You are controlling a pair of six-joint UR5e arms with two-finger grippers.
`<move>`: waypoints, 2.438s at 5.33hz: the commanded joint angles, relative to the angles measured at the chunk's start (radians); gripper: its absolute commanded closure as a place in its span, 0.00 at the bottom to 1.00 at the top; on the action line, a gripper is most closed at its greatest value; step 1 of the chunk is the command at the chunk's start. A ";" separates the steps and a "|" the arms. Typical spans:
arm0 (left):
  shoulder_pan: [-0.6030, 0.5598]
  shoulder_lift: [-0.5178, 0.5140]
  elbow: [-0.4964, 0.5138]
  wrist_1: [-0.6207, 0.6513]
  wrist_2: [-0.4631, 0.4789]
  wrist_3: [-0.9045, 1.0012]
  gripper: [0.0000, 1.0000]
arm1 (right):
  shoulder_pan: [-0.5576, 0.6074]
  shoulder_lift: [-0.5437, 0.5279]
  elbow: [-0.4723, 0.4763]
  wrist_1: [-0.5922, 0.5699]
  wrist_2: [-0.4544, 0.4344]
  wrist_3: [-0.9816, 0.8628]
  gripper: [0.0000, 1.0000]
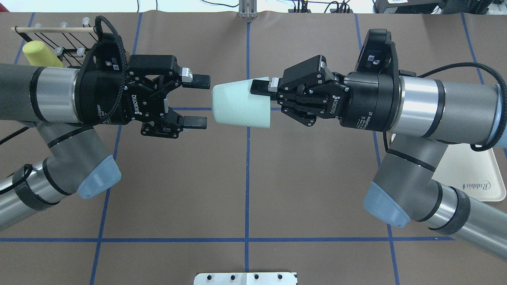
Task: Left arm grabs green cup and hands to right arm on tray
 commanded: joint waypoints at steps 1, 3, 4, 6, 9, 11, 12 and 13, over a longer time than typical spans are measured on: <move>-0.002 0.018 0.022 0.000 -0.001 0.031 0.00 | 0.100 -0.001 -0.005 -0.201 0.085 -0.005 1.00; -0.002 0.020 0.091 0.003 -0.004 0.131 0.00 | 0.197 0.006 -0.002 -0.518 0.217 -0.104 1.00; -0.005 0.032 0.132 0.043 -0.053 0.257 0.00 | 0.252 0.005 0.000 -0.687 0.315 -0.209 1.00; -0.062 0.038 0.124 0.356 -0.157 0.552 0.00 | 0.305 -0.009 0.005 -0.986 0.344 -0.433 1.00; -0.144 0.107 0.105 0.760 -0.151 1.021 0.00 | 0.285 -0.064 0.177 -1.585 0.196 -0.963 1.00; -0.264 0.252 -0.012 1.008 -0.151 1.390 0.00 | 0.269 -0.206 0.247 -1.709 0.107 -1.215 1.00; -0.333 0.353 -0.062 1.114 -0.160 1.605 0.00 | 0.269 -0.299 0.261 -1.634 0.107 -1.250 1.00; -0.404 0.423 -0.070 1.190 -0.174 1.771 0.00 | 0.268 -0.423 0.249 -1.471 0.104 -1.250 1.00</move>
